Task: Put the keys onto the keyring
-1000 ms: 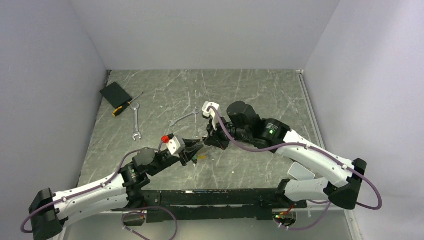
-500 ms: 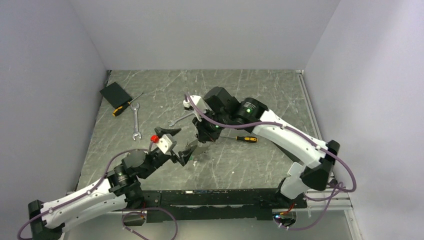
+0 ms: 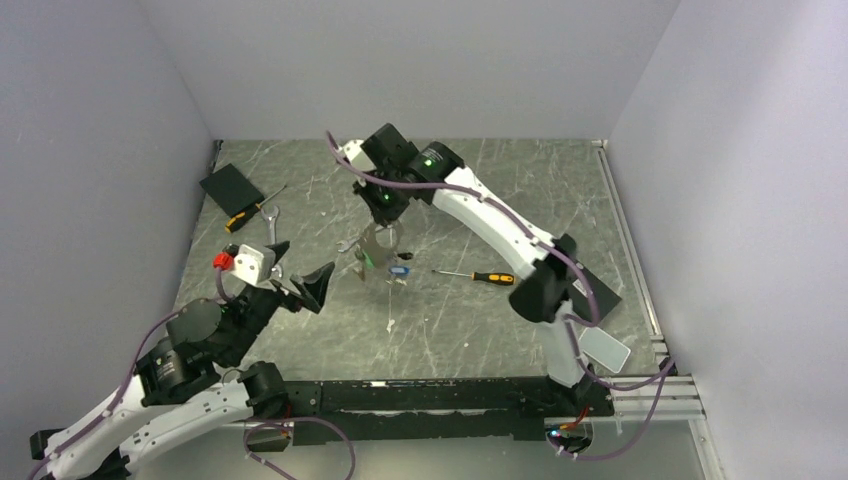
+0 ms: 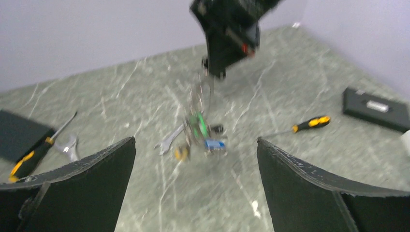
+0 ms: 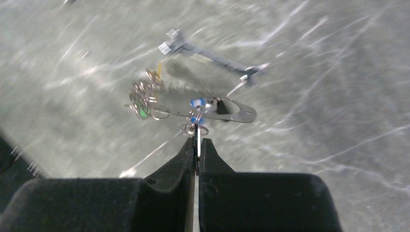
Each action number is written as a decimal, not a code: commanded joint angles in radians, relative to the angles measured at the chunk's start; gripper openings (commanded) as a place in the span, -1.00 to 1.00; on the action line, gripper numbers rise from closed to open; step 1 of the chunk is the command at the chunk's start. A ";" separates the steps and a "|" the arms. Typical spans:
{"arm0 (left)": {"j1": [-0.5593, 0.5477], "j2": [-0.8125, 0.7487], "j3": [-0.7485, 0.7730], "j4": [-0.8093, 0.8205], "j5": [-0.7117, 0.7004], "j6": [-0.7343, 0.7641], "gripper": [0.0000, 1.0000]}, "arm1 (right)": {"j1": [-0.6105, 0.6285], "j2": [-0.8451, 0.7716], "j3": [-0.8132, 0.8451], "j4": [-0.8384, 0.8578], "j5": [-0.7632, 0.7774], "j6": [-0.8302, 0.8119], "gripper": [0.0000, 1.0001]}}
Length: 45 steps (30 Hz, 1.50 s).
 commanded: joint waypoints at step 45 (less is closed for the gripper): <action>0.003 -0.097 0.008 -0.218 -0.120 -0.070 0.99 | 0.133 -0.160 -0.849 0.509 -0.549 0.372 0.19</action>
